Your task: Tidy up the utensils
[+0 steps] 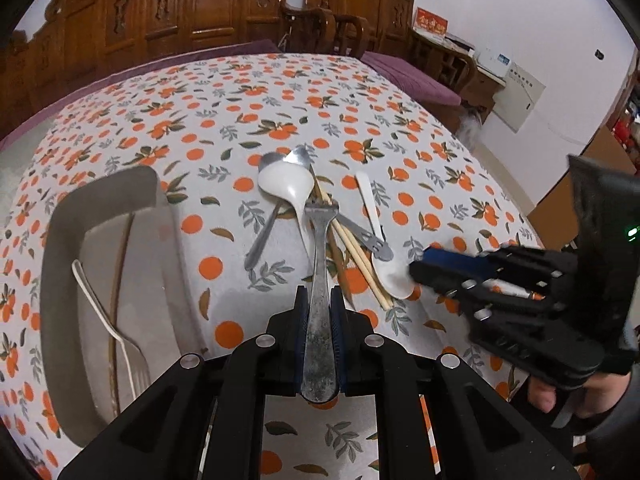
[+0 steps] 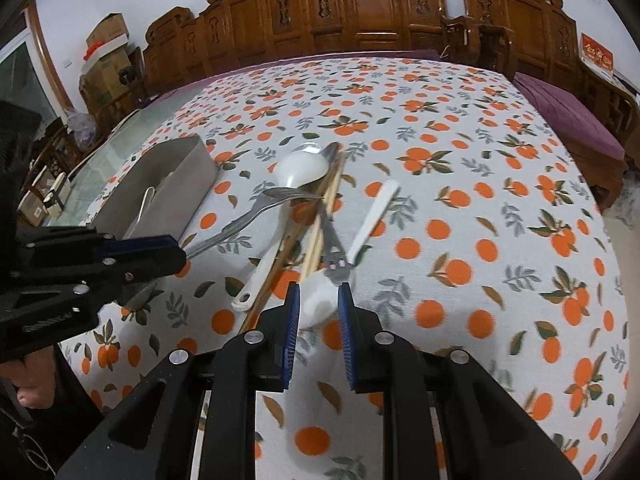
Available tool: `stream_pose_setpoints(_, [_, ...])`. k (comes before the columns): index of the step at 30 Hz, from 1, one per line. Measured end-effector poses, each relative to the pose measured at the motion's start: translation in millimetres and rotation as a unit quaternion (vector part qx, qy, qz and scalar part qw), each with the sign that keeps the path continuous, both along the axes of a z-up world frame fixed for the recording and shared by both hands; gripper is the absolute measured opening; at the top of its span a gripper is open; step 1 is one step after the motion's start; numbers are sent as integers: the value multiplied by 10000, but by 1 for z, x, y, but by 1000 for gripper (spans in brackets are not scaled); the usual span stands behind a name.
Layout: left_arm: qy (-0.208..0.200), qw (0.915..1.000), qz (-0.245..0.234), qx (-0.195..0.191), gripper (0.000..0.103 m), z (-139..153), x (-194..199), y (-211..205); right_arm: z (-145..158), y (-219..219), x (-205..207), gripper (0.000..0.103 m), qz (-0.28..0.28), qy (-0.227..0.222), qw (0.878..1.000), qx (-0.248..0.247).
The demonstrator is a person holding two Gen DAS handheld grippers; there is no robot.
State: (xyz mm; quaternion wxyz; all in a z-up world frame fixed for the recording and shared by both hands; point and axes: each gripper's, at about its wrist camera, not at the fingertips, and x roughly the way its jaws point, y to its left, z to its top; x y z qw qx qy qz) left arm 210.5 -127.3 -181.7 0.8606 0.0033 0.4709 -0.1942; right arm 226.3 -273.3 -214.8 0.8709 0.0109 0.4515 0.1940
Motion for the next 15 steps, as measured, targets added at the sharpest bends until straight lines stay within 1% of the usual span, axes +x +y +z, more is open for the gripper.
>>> stream_pose_setpoints(6, [-111, 9999, -14, -12, 10, 8, 4, 1, -5, 18, 12, 21, 54, 69, 9996, 254])
stream_pose_setpoints(11, [-151, 9999, 0, -59, 10, 13, 9, 3, -13, 32, 25, 21, 48, 151, 9996, 253])
stream_pose_setpoints(15, [-177, 9998, 42, -107, 9, 17, 12, 6, -24, 41, 38, 21, -26, 246, 9996, 113])
